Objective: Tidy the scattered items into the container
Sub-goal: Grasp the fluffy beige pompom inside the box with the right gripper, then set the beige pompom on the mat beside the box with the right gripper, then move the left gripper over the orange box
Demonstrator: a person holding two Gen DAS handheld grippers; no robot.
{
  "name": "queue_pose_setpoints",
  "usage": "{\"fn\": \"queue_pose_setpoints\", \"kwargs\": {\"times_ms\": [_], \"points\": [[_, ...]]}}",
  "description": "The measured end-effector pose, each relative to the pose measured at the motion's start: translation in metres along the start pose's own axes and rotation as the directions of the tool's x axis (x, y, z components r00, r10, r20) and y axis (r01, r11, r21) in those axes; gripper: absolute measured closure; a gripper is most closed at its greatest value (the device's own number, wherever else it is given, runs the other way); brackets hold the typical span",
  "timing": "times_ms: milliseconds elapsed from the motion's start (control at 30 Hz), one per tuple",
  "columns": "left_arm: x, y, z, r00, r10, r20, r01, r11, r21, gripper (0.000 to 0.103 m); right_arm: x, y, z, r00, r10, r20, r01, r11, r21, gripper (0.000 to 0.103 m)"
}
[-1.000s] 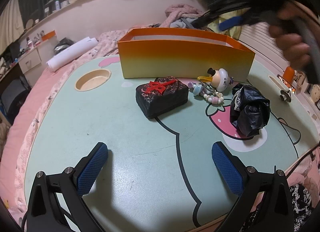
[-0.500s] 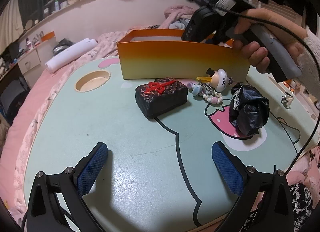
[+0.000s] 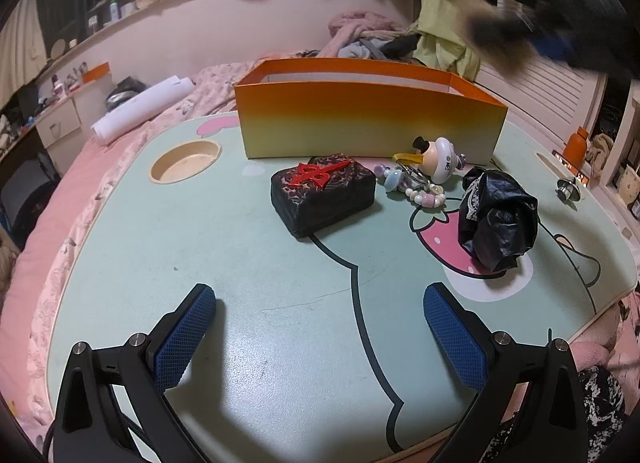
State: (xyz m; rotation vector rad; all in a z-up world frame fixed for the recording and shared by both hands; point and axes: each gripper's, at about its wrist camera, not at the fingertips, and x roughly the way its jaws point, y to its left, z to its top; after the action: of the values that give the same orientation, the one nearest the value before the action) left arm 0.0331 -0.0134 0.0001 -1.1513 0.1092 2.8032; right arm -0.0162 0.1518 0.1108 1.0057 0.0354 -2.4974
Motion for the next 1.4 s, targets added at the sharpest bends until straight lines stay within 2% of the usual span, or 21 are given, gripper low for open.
{"fn": "queue_pose_setpoints", "kwargs": {"times_ms": [100,167,267,333,400,467,500,533,633,733,833,933,1133,1167,1400], "points": [[0.000,0.000,0.000,1.000,0.000,0.000,0.000,1.000,0.000,0.000,0.003,-0.007,-0.037,0.998,-0.048,-0.039,0.048,0.999,0.022,0.068],[0.000,0.000,0.000,1.000,0.000,0.000,0.000,1.000,0.001,0.000,0.007,-0.013,-0.056,0.997,-0.050,-0.058,0.054,0.997,0.062,0.068],[-0.001,0.001,0.000,1.000,-0.001,0.001,0.001,1.000,0.000,0.000,0.014,-0.023,-0.068,0.997,-0.026,-0.069,0.033,0.994,0.101,0.066],[0.000,0.001,0.000,1.000,0.000,0.001,0.000,1.000,0.000,0.000,0.017,-0.023,-0.069,0.997,-0.048,-0.059,0.054,0.994,0.097,0.066],[0.000,0.001,0.000,1.000,-0.001,0.001,0.001,1.000,0.000,0.000,0.012,-0.020,-0.069,0.997,-0.070,-0.030,0.072,0.993,0.091,0.057],[0.000,0.001,0.000,1.000,-0.001,0.001,0.001,1.000,0.000,0.000,0.004,-0.017,-0.070,0.997,-0.081,0.016,0.079,0.992,0.100,0.024],[0.000,0.001,0.000,1.000,-0.001,0.001,0.001,1.000,0.000,0.000,-0.002,-0.016,-0.071,0.995,-0.089,0.051,0.083,0.991,0.109,0.018],[0.000,0.001,0.000,1.000,-0.001,0.001,0.001,1.000,0.000,0.000,-0.007,-0.016,-0.072,0.992,-0.098,0.076,0.089,0.989,0.119,0.017],[0.000,0.000,0.000,1.000,0.000,0.001,0.000,1.000,0.000,0.000,-0.018,-0.015,-0.081,0.990,-0.095,0.107,0.082,0.989,0.121,0.017],[0.000,0.001,0.000,1.000,0.000,0.001,0.000,1.000,0.000,0.000,-0.025,-0.016,-0.094,0.991,-0.078,0.105,0.067,0.992,0.108,0.017],[0.000,0.001,0.000,1.000,0.000,0.001,0.000,1.000,0.000,0.000,-0.029,-0.015,-0.112,0.991,-0.092,0.093,0.085,0.993,0.080,0.017],[0.000,0.001,0.000,1.000,-0.001,0.001,0.001,1.000,0.000,0.000,-0.023,-0.012,-0.127,0.989,-0.137,0.063,0.136,0.990,0.023,0.017],[0.000,0.000,0.000,1.000,0.000,0.001,0.000,1.000,0.001,0.000,0.006,-0.017,-0.139,0.989,-0.146,-0.029,0.146,0.989,0.012,0.016],[0.000,0.000,0.001,1.000,0.001,0.001,-0.001,1.000,0.001,0.000,0.007,-0.015,-0.141,0.985,-0.175,-0.013,0.175,0.985,-0.003,0.016],[0.000,0.000,0.000,1.000,0.000,0.002,0.000,1.000,0.000,0.000,0.006,-0.020,-0.141,0.981,-0.195,-0.001,0.195,0.981,0.016,0.005]]}}
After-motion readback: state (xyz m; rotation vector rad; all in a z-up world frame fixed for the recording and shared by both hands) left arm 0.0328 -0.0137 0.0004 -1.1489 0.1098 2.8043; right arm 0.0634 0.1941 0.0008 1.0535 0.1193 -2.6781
